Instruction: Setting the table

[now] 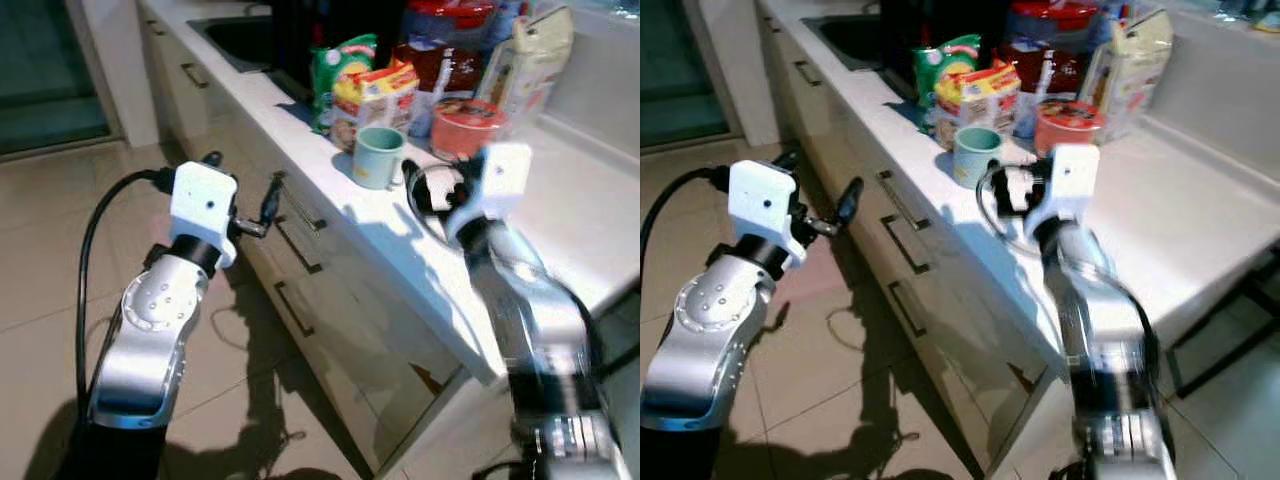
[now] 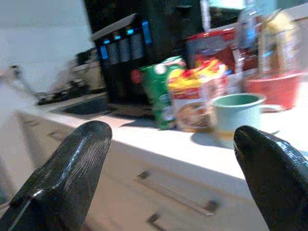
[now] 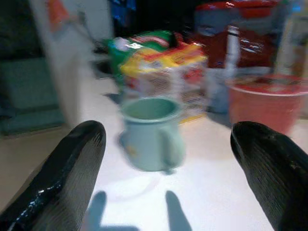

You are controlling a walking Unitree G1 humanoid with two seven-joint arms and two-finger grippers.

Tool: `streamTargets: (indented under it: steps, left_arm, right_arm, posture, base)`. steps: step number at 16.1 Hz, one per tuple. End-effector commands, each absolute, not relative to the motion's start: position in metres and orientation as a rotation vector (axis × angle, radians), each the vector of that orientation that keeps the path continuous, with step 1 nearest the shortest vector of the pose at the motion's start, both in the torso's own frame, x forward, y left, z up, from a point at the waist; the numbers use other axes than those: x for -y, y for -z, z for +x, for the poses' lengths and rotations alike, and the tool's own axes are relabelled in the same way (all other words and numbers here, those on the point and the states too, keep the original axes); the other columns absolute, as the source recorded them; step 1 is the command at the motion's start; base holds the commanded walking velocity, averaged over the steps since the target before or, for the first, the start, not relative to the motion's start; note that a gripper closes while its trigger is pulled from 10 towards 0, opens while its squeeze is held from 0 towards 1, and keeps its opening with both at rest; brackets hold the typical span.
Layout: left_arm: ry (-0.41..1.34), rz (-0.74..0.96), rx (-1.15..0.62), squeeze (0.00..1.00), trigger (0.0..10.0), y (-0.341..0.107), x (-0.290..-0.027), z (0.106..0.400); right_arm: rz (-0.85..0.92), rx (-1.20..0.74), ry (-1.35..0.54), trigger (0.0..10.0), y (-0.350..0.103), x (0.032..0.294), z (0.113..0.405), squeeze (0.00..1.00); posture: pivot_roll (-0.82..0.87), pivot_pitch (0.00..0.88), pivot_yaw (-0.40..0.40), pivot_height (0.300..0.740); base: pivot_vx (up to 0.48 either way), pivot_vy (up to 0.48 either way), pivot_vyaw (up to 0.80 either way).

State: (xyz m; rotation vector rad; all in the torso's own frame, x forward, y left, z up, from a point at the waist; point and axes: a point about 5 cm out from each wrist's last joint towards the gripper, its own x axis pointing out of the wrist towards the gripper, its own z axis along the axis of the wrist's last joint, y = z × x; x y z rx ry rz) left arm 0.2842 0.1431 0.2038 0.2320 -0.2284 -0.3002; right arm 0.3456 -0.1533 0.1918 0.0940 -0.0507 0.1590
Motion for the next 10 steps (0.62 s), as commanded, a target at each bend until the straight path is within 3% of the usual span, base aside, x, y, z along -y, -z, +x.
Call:
streamTargets:
  steps: [1, 5, 10]
  left_arm:
    - [0.336, 0.224, 0.222, 0.0, 10.0, -0.204, -0.138, 0.283]
    - [0.444, 0.203, 0.207, 0.0, 10.0, -0.206, -0.126, 0.278]
    - [0.498, 0.222, 0.176, 0.0, 10.0, -0.209, -0.124, 0.268]
  right_arm:
    - [0.069, 0.052, -0.128, 10.0, -0.188, 0.162, 0.355, 1.0]
    - [-0.012, 0.017, -0.189, 10.0, -0.183, 0.181, 0.388, 1.0]
    - [-0.022, 0.007, -0.226, 10.0, -0.189, 0.196, 0.4, 1.0]
  posture:
    - [0.07, 0.0, -0.041, 0.74]
    - [0.1, 0.0, -0.067, 0.74]
    - [0.14, 0.0, -0.062, 0.74]
  base:
    - [0.0, 0.0, 0.0]
    - [0.0, 0.0, 0.0]
    - [0.0, 0.0, 0.0]
